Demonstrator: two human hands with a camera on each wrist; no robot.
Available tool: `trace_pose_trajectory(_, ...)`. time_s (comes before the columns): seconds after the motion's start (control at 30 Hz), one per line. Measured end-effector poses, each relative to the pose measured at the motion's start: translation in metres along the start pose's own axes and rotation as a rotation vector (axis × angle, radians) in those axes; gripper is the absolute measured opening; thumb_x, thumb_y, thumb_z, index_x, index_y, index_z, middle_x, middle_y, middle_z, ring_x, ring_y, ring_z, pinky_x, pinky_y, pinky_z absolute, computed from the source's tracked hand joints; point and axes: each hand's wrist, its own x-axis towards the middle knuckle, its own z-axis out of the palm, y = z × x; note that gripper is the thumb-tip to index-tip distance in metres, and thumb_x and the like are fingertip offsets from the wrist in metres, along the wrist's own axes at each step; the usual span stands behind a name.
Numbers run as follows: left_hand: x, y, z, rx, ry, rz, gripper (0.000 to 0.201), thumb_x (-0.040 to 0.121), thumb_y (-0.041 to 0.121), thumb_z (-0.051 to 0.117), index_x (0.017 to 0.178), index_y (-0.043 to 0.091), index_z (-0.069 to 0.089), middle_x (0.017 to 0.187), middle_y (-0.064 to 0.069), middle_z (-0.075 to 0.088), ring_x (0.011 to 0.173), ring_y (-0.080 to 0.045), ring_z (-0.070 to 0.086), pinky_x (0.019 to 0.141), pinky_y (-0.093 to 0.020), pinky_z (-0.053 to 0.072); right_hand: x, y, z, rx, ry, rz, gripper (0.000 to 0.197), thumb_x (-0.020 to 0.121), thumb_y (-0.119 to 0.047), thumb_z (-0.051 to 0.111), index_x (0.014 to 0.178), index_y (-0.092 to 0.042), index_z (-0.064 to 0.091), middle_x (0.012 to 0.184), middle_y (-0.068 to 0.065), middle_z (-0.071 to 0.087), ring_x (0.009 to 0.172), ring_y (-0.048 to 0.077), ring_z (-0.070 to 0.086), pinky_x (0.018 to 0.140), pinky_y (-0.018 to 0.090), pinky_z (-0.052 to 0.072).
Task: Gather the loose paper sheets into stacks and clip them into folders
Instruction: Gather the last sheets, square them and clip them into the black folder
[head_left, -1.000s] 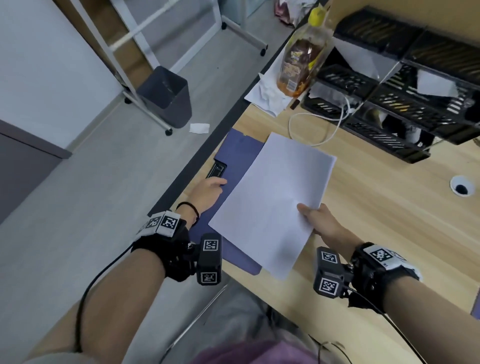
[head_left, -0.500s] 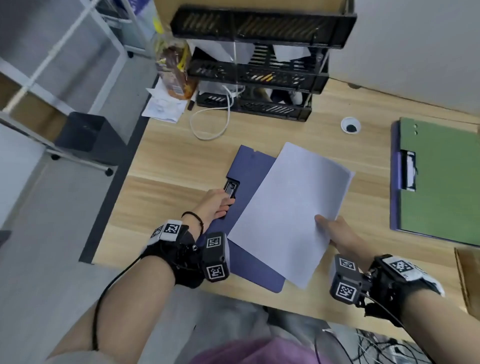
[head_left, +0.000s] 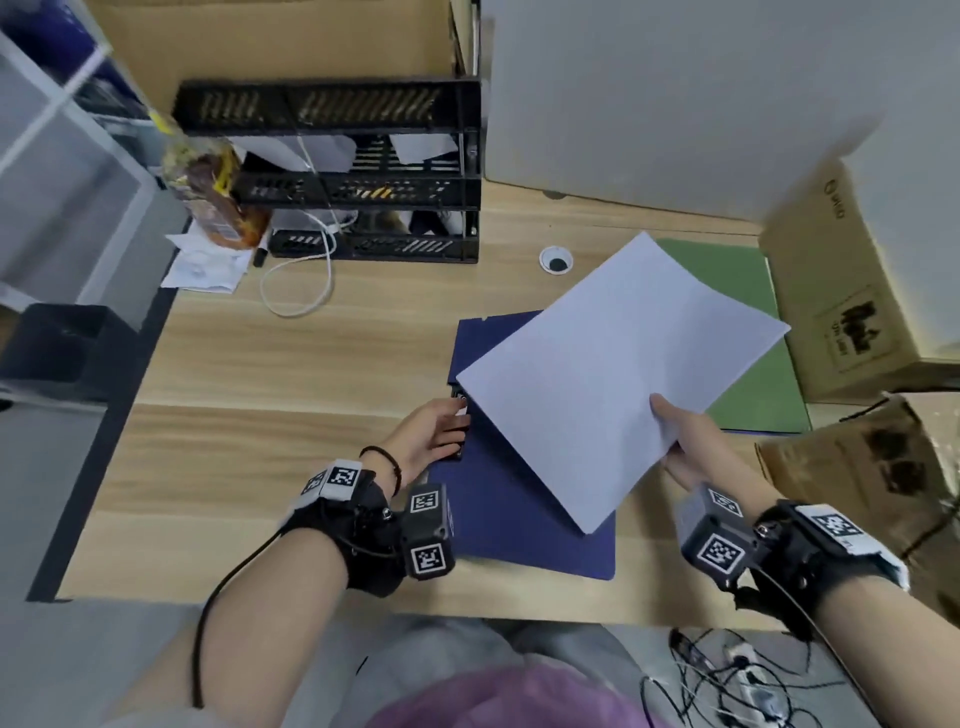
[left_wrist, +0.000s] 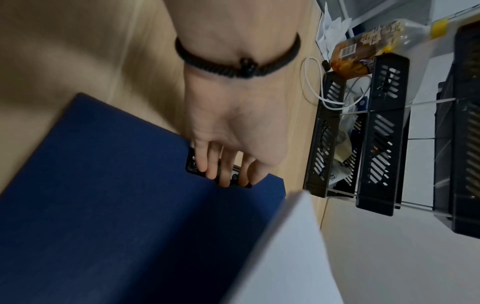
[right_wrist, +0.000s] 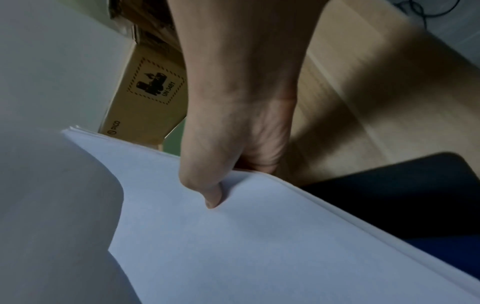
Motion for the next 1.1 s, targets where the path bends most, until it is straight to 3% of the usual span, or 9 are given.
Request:
trace_pose_trajectory(0.17,-0.021,0.002,-0.016,0.056,-0.125,0.111,0.053,0.079,0.017,0.066,0.13,0.014,0.052,0.134,-0.017,0.055,0.096,-0.017,0.056,0.081,-0.028,0.044,-0.012,-0.022,0.047,0.137,-0.191,-0.048,0.022,0.102,-0.01,0.042,0.114,-0.009,0.06,0.095,-0.004,0.076,0.086,0.01,0.072,0.082,0.024,0.057)
trace_pose_trajectory(0.27,-0.05,0.012,-0.031,0.082,-0.234,0.127,0.06,0.08,0.015,0.07,0.135,0.018,0.046,0.138,-0.009,0.054,0.109,-0.019,0.053,0.093,-0.032,0.044,-0.019,-0.035,0.096,0.131,-0.308,-0.076,0.026,0.101,-0.008,0.044,0.123,-0.011,0.058,0.116,0.002,0.071,0.106,0.017,0.068,0.092,0.032,0.054)
trace_pose_trajectory(0.47,-0.111,0.035,-0.075,0.052,-0.289,0.219,0.032,0.095,0.016,0.054,0.125,0.027,0.049,0.114,0.011,0.068,0.106,-0.011,0.064,0.081,-0.037,0.054,-0.023,-0.031,0.197,0.104,-0.455,-0.02,0.025,0.102,-0.011,0.041,0.121,-0.006,0.057,0.111,0.002,0.072,0.09,0.011,0.072,0.074,0.024,0.059)
trace_pose_trajectory(0.63,-0.12,0.027,-0.119,0.016,-0.082,0.324,0.08,0.075,0.027,0.078,0.143,0.031,0.035,0.143,0.013,0.048,0.134,-0.006,0.04,0.111,-0.033,0.032,-0.009,-0.004,0.235,-0.044,-0.257,-0.02,0.014,0.099,-0.005,0.045,0.089,-0.009,0.054,0.059,-0.005,0.068,0.047,0.005,0.064,0.042,0.016,0.048)
trace_pose_trajectory(0.73,-0.112,0.014,-0.137,0.125,0.084,0.354,0.074,0.081,0.006,0.071,0.144,0.023,0.036,0.147,0.007,0.042,0.135,-0.004,0.035,0.11,-0.024,0.029,-0.004,0.009,0.236,-0.186,-0.172,-0.017,0.022,0.099,-0.005,0.044,0.077,-0.009,0.046,0.045,-0.005,0.052,0.032,0.003,0.048,0.035,0.012,0.034)
trace_pose_trajectory(0.83,-0.103,0.0,-0.155,0.118,0.275,0.347,0.06,0.081,-0.004,0.062,0.133,0.022,0.05,0.128,0.004,0.061,0.121,-0.015,0.055,0.105,-0.038,0.042,0.002,0.023,0.222,-0.289,-0.161,0.003,0.007,0.1,-0.005,0.043,0.101,-0.003,0.049,0.055,0.001,0.055,0.037,0.006,0.05,0.035,0.013,0.034)
trace_pose_trajectory(0.9,-0.098,-0.011,-0.17,0.105,0.378,0.281,0.05,0.082,-0.003,0.06,0.122,0.027,0.056,0.114,0.004,0.066,0.109,-0.021,0.062,0.096,-0.041,0.049,0.007,0.035,0.208,-0.329,-0.159,0.024,0.022,0.1,-0.008,0.044,0.12,-0.001,0.05,0.072,0.004,0.063,0.051,0.011,0.061,0.036,0.013,0.039)
trace_pose_trajectory(1.03,-0.086,-0.033,-0.199,0.164,0.656,0.232,0.068,0.079,-0.001,0.064,0.138,0.02,0.037,0.131,-0.003,0.052,0.119,-0.021,0.052,0.102,-0.04,0.043,0.005,0.047,0.179,-0.44,-0.135,0.084,0.021,0.101,-0.01,0.042,0.12,-0.002,0.049,0.054,0.0,0.064,0.031,0.004,0.055,0.03,0.011,0.033)
trace_pose_trajectory(1.1,-0.074,-0.032,-0.199,0.294,0.746,0.244,0.078,0.075,0.006,0.068,0.142,0.019,0.033,0.141,-0.004,0.043,0.13,-0.023,0.043,0.107,-0.04,0.038,0.004,0.047,0.163,-0.457,-0.096,0.072,0.028,0.101,-0.009,0.041,0.127,0.0,0.048,0.072,0.007,0.06,0.035,0.009,0.058,0.029,0.011,0.033)
